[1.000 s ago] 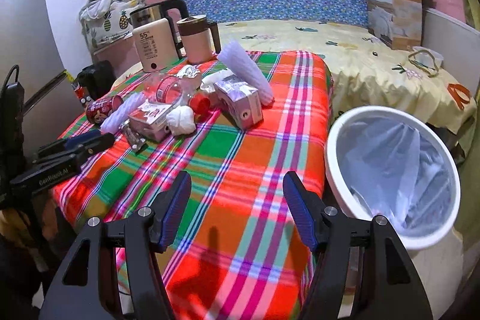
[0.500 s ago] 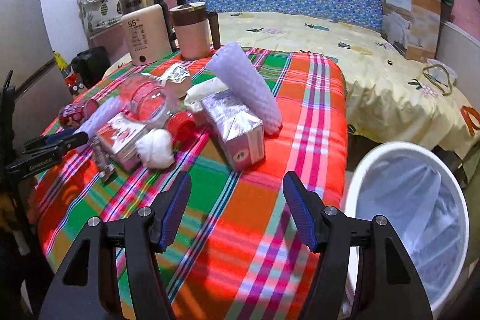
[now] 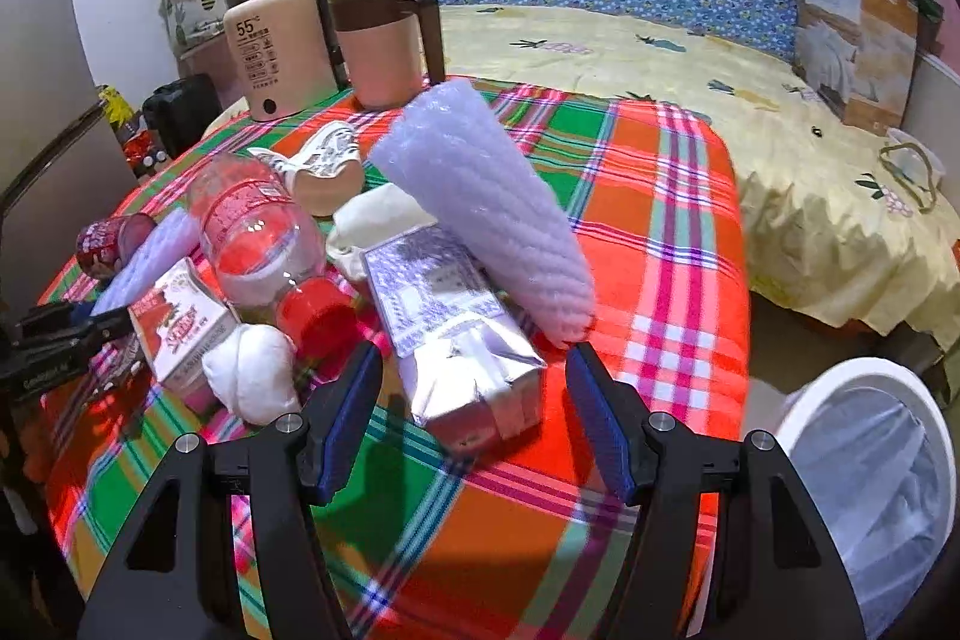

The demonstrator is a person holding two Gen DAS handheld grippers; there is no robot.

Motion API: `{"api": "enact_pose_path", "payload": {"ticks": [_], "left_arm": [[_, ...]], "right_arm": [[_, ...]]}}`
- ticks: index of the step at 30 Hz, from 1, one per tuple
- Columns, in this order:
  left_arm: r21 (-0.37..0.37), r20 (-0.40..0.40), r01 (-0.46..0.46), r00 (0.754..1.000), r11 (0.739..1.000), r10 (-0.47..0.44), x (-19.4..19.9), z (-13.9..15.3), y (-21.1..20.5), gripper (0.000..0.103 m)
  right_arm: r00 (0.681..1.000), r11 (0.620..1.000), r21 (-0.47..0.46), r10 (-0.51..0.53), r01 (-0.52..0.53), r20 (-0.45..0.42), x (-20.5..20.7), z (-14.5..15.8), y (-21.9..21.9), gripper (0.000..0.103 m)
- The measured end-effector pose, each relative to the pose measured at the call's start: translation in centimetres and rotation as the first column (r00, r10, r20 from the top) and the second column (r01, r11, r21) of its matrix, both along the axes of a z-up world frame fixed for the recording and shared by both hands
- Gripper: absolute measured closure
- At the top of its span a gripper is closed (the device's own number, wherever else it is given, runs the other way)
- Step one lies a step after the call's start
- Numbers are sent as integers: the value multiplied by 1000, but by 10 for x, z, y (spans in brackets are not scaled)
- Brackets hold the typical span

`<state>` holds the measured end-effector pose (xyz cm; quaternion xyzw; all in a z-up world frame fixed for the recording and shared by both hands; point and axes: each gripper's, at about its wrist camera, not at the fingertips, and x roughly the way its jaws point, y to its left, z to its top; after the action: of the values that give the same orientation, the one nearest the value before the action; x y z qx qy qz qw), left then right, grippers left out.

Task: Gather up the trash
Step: 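Grasp the white foam net with the left tool while the right tool grasps the pink carton, then carry the foam net and carton over the bin and release both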

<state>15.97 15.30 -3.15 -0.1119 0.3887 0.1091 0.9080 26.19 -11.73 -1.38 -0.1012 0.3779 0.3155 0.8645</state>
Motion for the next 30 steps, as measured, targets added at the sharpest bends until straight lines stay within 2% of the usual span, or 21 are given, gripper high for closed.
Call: {"api": "enact_pose_path", "payload": {"ticks": [1, 3, 4, 18, 30], "left_arm": [[3, 5, 1, 1000, 1000, -1, -1, 1, -1, 77], [4, 22, 2, 1000, 1000, -2, -5, 3, -4, 79], [7, 29, -1, 1000, 1000, 1, -7, 4, -5, 79], [4, 106, -17, 994, 1000, 17, -50, 29, -25, 80], [-20, 127, 119, 985, 993, -115, -73, 43, -83, 80]], "right_arm": [[1000, 1000, 12, 6, -6, -5, -2, 1, 0, 42], [1000, 1000, 26, 8, -8, -2, -8, 3, -1, 62], [1000, 1000, 26, 2, -2, 2, -13, 4, -2, 63], [995, 988, 126, -95, 94, 2, -69, 13, -43, 64], [991, 976, 170, -137, 137, -10, -106, 16, -63, 64]]}}
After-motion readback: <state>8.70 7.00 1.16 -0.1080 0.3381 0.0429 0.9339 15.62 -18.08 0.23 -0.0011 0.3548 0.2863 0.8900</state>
